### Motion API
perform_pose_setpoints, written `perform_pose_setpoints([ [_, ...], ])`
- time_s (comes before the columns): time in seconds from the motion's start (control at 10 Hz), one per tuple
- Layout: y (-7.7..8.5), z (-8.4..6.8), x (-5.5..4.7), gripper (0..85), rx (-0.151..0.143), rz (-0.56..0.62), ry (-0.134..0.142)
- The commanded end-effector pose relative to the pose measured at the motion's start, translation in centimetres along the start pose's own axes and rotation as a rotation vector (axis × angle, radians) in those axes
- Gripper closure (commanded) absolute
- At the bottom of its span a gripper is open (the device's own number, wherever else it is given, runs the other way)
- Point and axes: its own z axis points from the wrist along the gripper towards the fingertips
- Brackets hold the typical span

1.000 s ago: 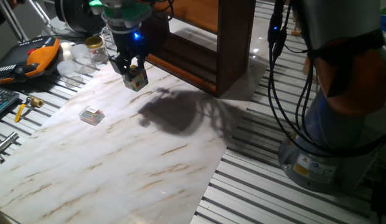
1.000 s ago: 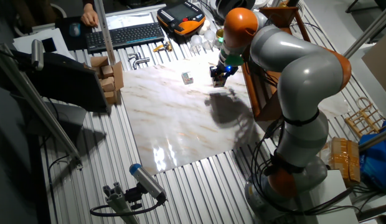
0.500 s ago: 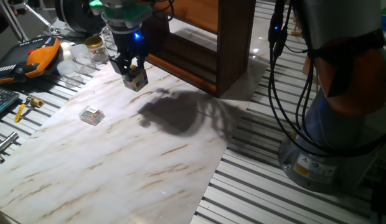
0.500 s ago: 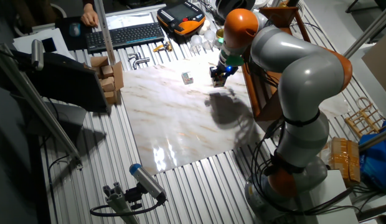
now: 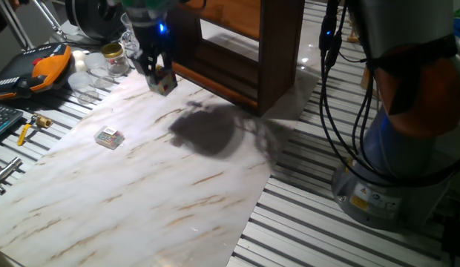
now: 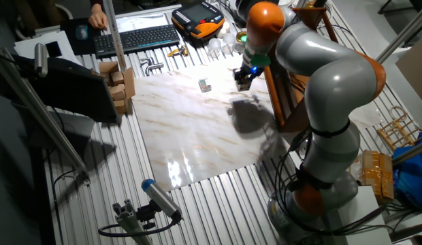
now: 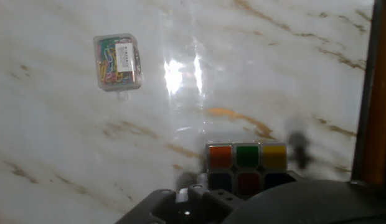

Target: Put the object on the shelf

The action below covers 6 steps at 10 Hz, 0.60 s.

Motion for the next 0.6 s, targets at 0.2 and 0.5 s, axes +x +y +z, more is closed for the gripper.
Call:
perform_pose_setpoints([
  [0.2, -1.3, -2.7, 0.8, 85.0, 0.023, -0.013, -0.023],
  [0.5, -2.3, -3.9, 1.5, 85.0, 0.019, -0.030, -0.020],
])
